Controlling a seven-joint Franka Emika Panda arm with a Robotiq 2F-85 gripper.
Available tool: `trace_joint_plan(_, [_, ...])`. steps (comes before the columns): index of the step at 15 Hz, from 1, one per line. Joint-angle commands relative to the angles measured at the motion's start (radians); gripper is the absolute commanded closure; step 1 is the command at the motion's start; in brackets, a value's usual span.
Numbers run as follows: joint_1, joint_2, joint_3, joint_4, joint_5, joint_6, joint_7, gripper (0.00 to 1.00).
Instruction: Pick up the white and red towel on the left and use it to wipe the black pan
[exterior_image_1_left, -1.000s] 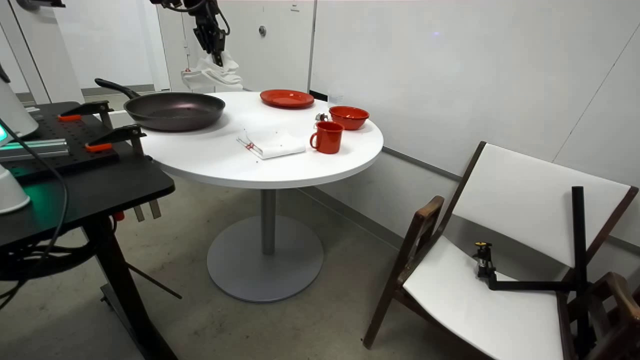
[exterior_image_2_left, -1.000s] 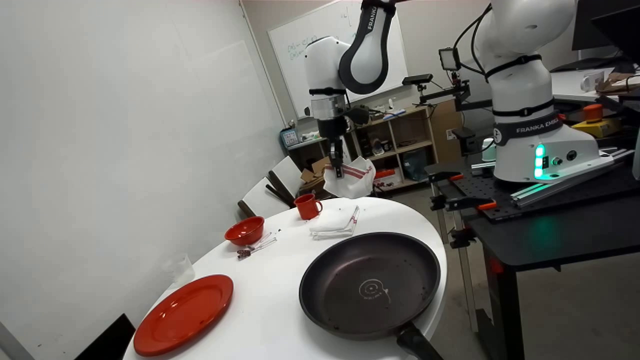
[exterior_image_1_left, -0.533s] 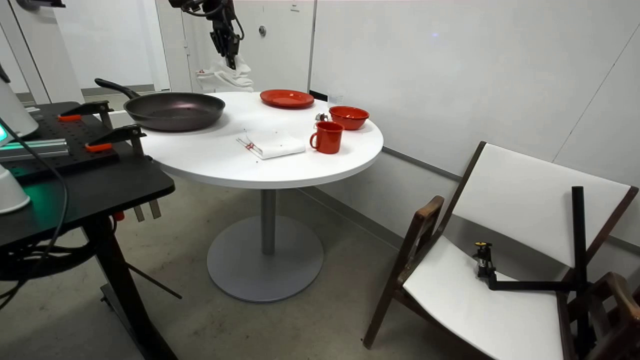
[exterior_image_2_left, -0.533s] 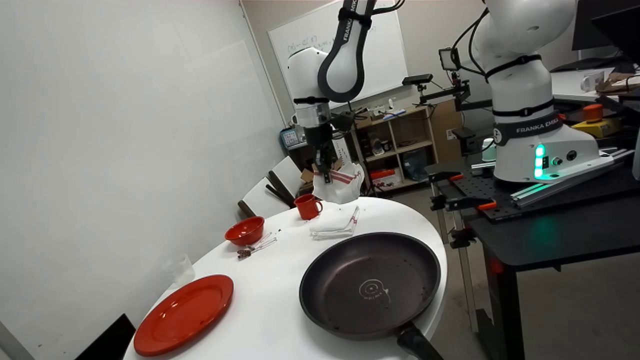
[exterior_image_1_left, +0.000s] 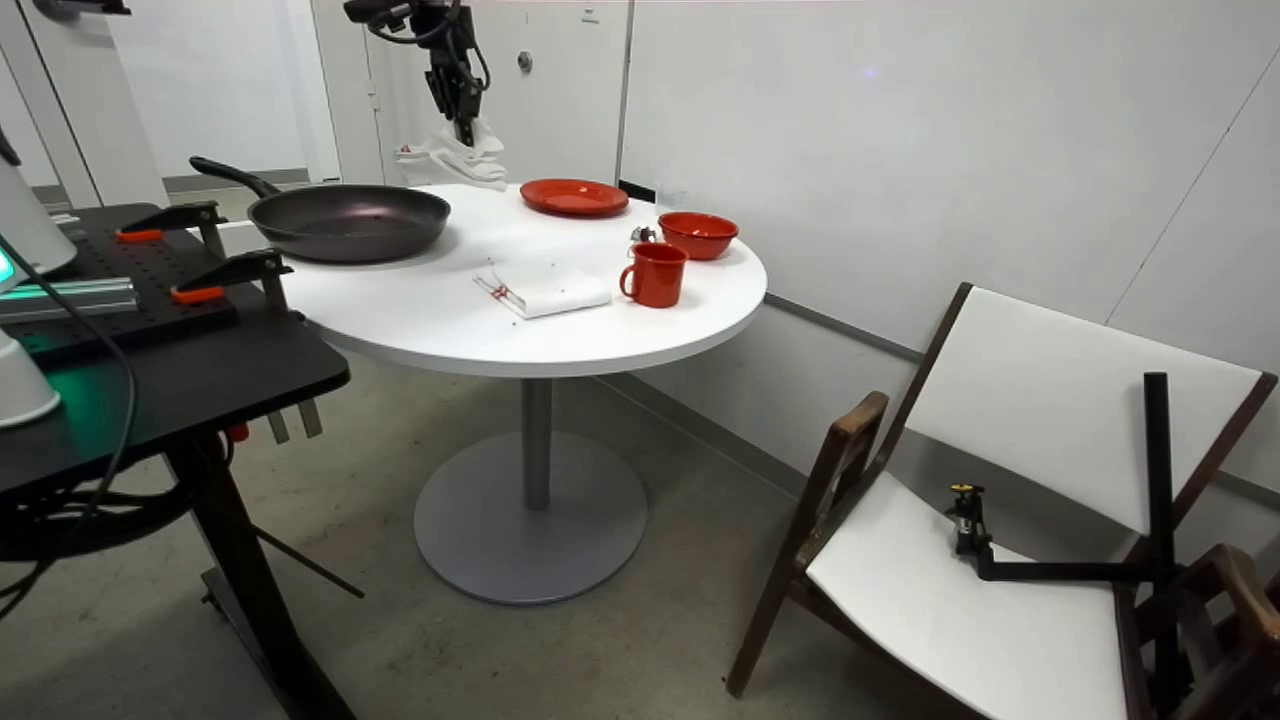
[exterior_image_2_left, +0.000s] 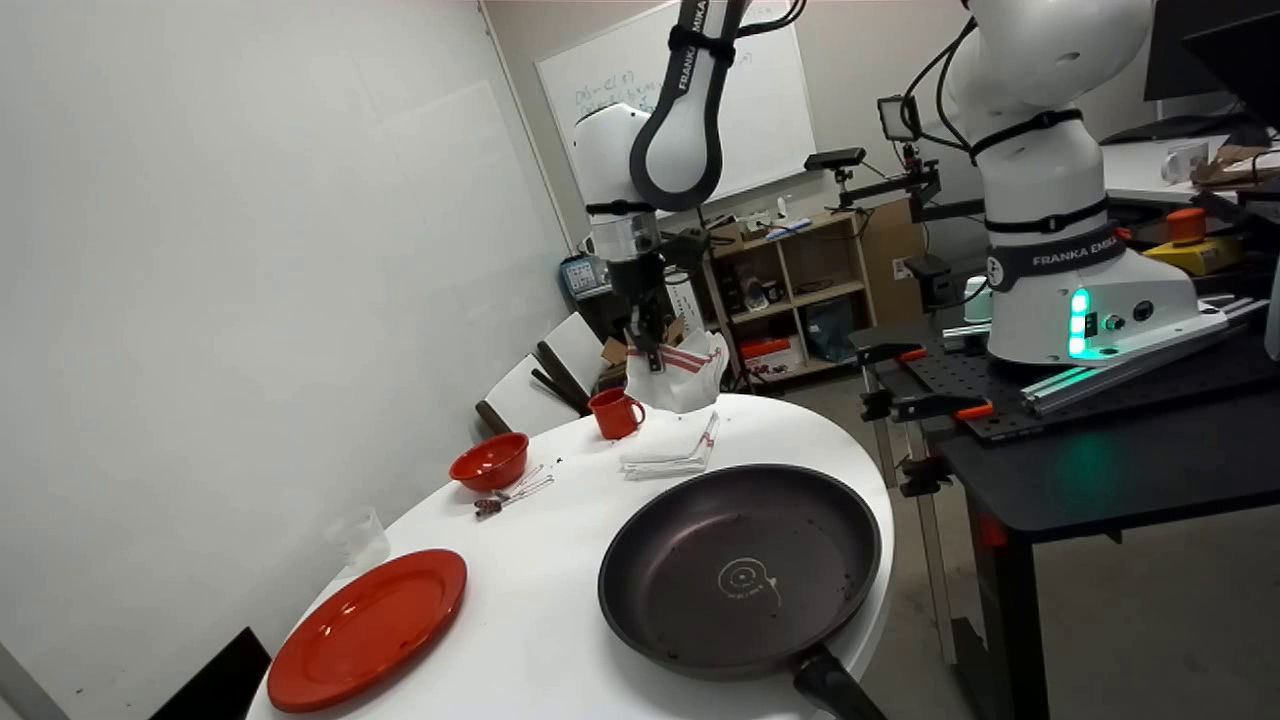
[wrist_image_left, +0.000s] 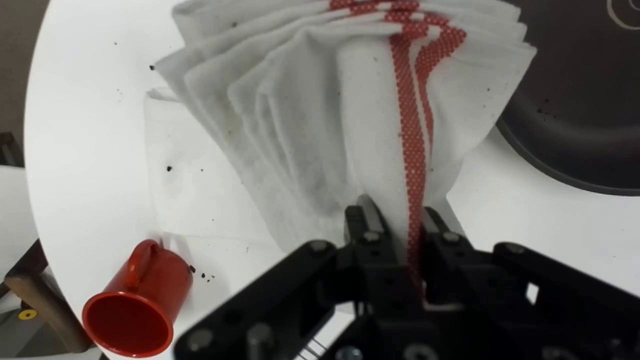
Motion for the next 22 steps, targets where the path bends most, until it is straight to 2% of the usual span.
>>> trace_joint_plan(1, [-0.021,0.074,-0.004,0.094,0.141,-0.044,-0.106,0.95])
trace_joint_plan(5, [-0.054,0.146,-0.007,0.191,0.234,-0.09,-0.16,0.95])
trace_joint_plan(10, [-0.093,0.24,-0.01,0.307,0.281,-0.157,-0.18,0.95])
trace_joint_plan(22, [-0.129,0.464,-0.012,0.525,0.287,-0.298,-0.16,0.95])
